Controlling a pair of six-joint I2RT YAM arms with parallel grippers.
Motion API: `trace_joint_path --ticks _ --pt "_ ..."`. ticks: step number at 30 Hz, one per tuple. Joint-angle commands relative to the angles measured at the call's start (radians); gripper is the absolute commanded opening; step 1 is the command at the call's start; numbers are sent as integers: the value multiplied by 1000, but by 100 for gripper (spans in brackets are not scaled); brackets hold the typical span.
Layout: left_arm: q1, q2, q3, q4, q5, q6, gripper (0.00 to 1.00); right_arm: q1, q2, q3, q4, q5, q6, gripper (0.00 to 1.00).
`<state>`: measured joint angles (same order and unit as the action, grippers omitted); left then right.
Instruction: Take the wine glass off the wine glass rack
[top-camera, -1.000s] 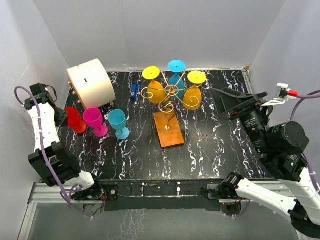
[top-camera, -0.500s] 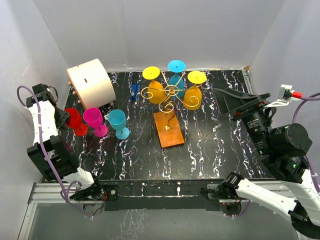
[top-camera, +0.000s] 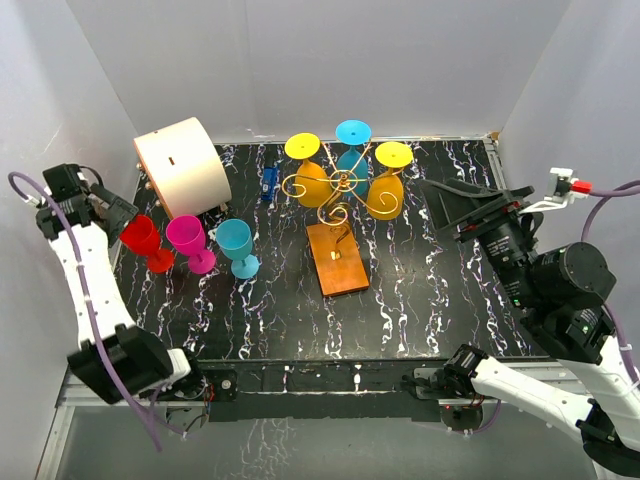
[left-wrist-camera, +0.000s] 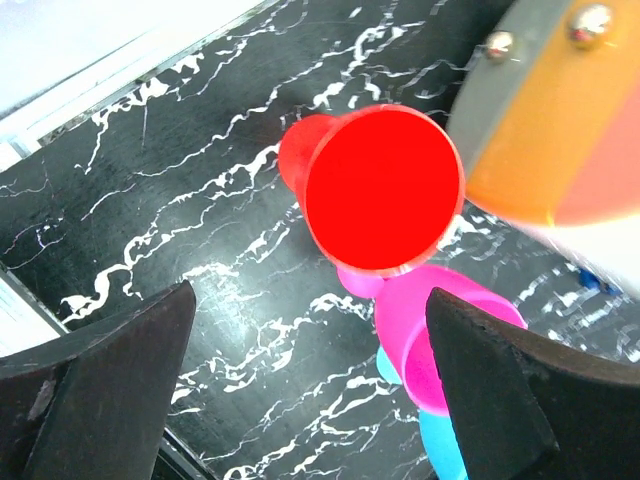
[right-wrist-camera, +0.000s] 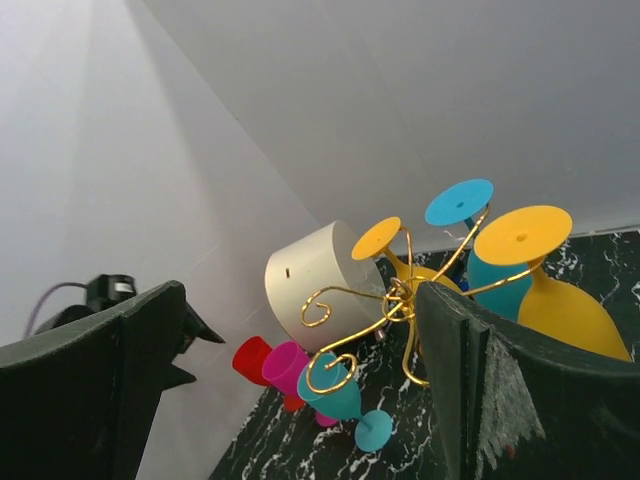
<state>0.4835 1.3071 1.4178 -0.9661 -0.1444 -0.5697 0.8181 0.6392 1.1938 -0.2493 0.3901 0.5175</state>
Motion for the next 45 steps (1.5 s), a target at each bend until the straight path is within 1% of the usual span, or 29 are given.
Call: trace_joint_path --ticks 1,3,5,9,11,14,20,23,25,28,32,35,38,41,45 --pt "2 -126 13 13 148 80 99 0 22 29 -92 5 -33 98" --pt "-11 -148 46 16 273 127 99 0 22 35 -143 33 -59 98" --pt "-45 -161 74 24 370 163 99 0 21 39 -199 69 -87 98" --pt "-173 -192 122 50 474 246 99 -1 25 59 -300 131 -118 98" --pt "-241 -232 108 85 520 288 99 0 40 75 -334 155 -138 98" --pt "-345 -314 33 158 590 337 99 0 85 102 -366 196 -186 98" --pt "-530 -459 -113 212 686 411 99 0 258 226 -441 257 -254 98" --pt "-602 -549 -161 223 678 440 99 0 345 291 -460 262 -285 98" --pt "-640 -600 -172 221 660 456 99 -1 402 344 -478 295 -290 98" --pt "-673 -662 -194 220 638 464 99 0 494 428 -491 336 -301 98" --pt "-681 -716 -228 232 619 462 99 0 615 551 -529 401 -321 98" --pt "-681 -729 -225 232 631 449 99 0 690 636 -562 473 -343 98" --pt "-681 -722 -193 222 641 436 99 -6 738 676 -566 518 -366 98" --pt "-681 -714 -167 220 640 419 99 -47 759 690 -555 469 -367 98" --pt "-681 -712 -166 239 637 395 99 -159 782 694 -555 292 -333 98"
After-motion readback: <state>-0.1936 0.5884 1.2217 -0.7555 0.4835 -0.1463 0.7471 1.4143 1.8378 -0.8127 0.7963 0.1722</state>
